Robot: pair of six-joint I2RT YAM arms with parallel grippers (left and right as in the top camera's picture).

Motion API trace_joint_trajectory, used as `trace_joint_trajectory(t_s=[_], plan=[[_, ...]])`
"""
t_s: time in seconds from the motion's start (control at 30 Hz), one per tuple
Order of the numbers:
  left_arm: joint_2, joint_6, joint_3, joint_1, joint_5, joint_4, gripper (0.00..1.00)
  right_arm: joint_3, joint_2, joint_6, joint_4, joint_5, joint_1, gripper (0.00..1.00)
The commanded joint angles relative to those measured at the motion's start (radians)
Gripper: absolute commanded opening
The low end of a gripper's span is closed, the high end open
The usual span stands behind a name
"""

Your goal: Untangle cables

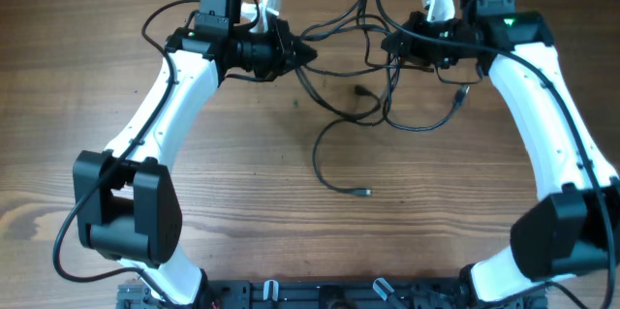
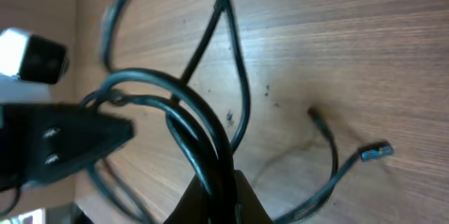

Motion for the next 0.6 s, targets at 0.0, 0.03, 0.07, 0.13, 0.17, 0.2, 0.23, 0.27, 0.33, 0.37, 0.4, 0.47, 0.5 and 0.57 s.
trace_joint_trajectory(t_s=[0.0, 0.03, 0.07, 0.13, 0.17, 0.2, 0.23, 0.27, 0.33, 0.37, 0.4, 0.47, 0.5, 0.57], plan=[[-0.017, 0.153, 0.003, 0.035, -0.286, -0.077, 0.04, 0.002, -0.085, -0.077, -0.002, 0.092, -0.072, 0.04], [-0.017, 0.17, 0.003, 0.035, -0.286, -0.087, 0.04, 0.005, -0.099, -0.095, -0.005, 0.087, -0.072, 0.04], [-0.017, 0.176, 0.003, 0.035, -0.286, -0.094, 0.04, 0.006, -0.11, -0.109, -0.007, 0.074, -0.072, 0.04], [-0.017, 0.177, 0.003, 0.035, -0.286, -0.104, 0.04, 0.007, -0.136, -0.164, -0.013, 0.004, -0.072, 0.04], [-0.017, 0.193, 0.003, 0.035, -0.286, -0.108, 0.04, 0.007, -0.146, -0.174, -0.017, -0.006, -0.072, 0.04], [-0.017, 0.218, 0.003, 0.035, -0.287, -0.115, 0.04, 0.007, -0.158, -0.175, -0.02, 0.004, -0.072, 0.04], [-0.017, 0.249, 0.003, 0.035, -0.294, -0.128, 0.04, 0.007, -0.169, -0.17, -0.019, 0.043, -0.072, 0.04], [-0.017, 0.255, 0.003, 0.035, -0.32, -0.146, 0.04, 0.009, -0.175, -0.159, -0.017, 0.081, -0.072, 0.05], [-0.017, 0.255, 0.003, 0.035, -0.395, -0.195, 0.04, 0.036, -0.191, -0.129, -0.016, 0.212, -0.074, 0.04], [-0.017, 0.256, 0.003, 0.035, -0.422, -0.213, 0.04, 0.053, -0.197, -0.111, -0.016, 0.274, -0.076, 0.04], [-0.017, 0.267, 0.003, 0.035, -0.435, -0.227, 0.04, 0.071, -0.2, -0.111, -0.015, 0.316, -0.077, 0.04], [-0.017, 0.285, 0.003, 0.035, -0.436, -0.246, 0.04, 0.106, -0.203, -0.112, 0.005, 0.414, -0.078, 0.04], [-0.017, 0.286, 0.003, 0.035, -0.436, -0.248, 0.04, 0.112, -0.205, -0.114, 0.023, 0.444, -0.078, 0.04], [-0.017, 0.307, 0.003, 0.035, -0.436, -0.248, 0.04, 0.112, -0.206, -0.115, 0.055, 0.515, -0.078, 0.04]])
